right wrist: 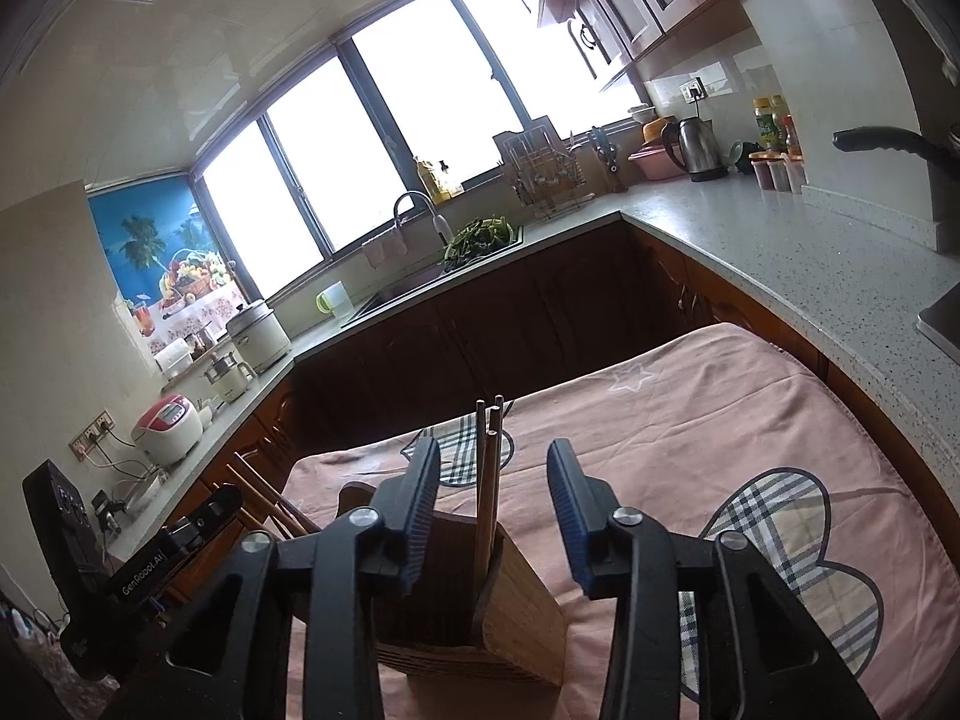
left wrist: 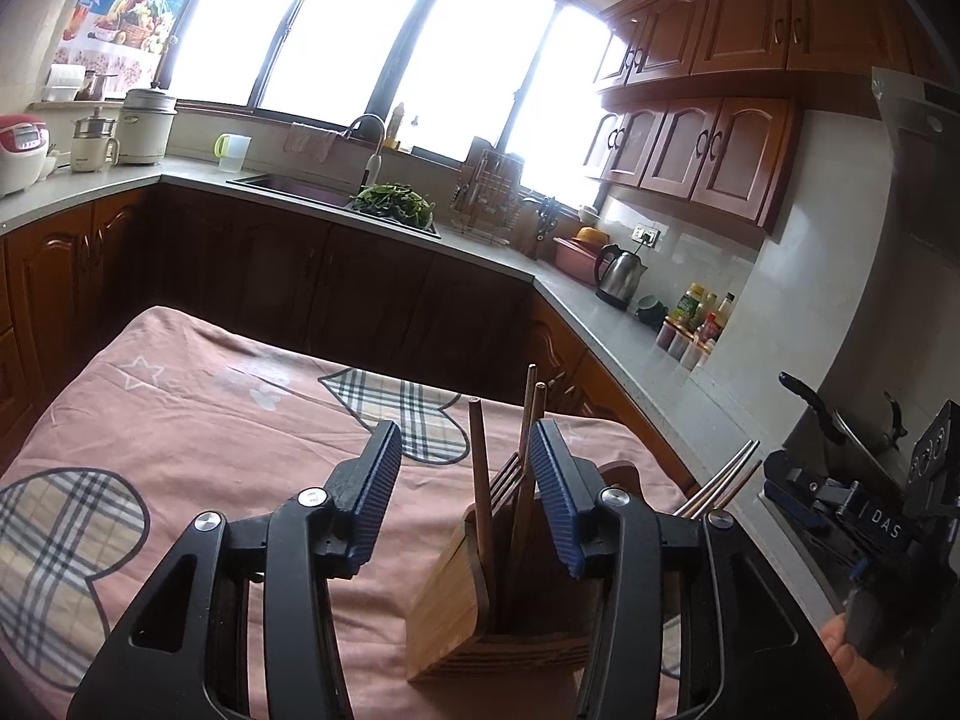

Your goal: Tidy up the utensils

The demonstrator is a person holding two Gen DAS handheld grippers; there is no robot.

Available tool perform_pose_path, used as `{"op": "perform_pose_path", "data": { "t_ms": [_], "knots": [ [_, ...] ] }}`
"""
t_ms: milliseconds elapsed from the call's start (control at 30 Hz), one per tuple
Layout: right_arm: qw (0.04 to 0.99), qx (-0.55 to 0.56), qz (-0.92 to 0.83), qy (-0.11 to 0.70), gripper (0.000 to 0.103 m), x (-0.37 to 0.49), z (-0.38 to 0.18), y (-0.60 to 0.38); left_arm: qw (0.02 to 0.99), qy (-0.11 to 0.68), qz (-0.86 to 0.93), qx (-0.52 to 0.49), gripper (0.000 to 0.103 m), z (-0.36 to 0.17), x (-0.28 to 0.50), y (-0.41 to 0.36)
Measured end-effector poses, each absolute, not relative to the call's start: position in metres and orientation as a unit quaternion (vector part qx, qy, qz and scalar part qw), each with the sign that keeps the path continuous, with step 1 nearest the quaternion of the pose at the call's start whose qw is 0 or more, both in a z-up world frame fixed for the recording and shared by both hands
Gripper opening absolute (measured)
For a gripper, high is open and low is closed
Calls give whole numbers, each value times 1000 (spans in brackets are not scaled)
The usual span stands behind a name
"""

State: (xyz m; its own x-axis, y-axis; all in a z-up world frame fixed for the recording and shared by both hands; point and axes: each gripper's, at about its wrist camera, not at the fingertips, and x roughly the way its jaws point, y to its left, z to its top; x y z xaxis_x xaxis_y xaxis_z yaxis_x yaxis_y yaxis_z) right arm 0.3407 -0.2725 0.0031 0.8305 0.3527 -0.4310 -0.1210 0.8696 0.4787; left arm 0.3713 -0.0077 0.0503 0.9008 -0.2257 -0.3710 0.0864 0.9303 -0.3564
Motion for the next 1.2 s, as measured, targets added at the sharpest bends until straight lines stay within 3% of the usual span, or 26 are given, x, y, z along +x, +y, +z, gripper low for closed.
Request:
{"op": "perform_pose_path", "data": {
  "t_ms": [67,133,233,1200],
  "knots": [
    [931,225,130,258,54,337,5,-273,960,205,-81,-171,61,51,366,-5],
    [929,233,134,254,77,333,6,-274,961,203,-78,-170,73,51,360,-2],
    [930,236,138,245,90,326,7,-274,963,200,-73,-166,82,50,352,-1],
    [919,251,163,256,95,270,6,-263,953,239,-68,-172,96,41,283,12]
  ]
}}
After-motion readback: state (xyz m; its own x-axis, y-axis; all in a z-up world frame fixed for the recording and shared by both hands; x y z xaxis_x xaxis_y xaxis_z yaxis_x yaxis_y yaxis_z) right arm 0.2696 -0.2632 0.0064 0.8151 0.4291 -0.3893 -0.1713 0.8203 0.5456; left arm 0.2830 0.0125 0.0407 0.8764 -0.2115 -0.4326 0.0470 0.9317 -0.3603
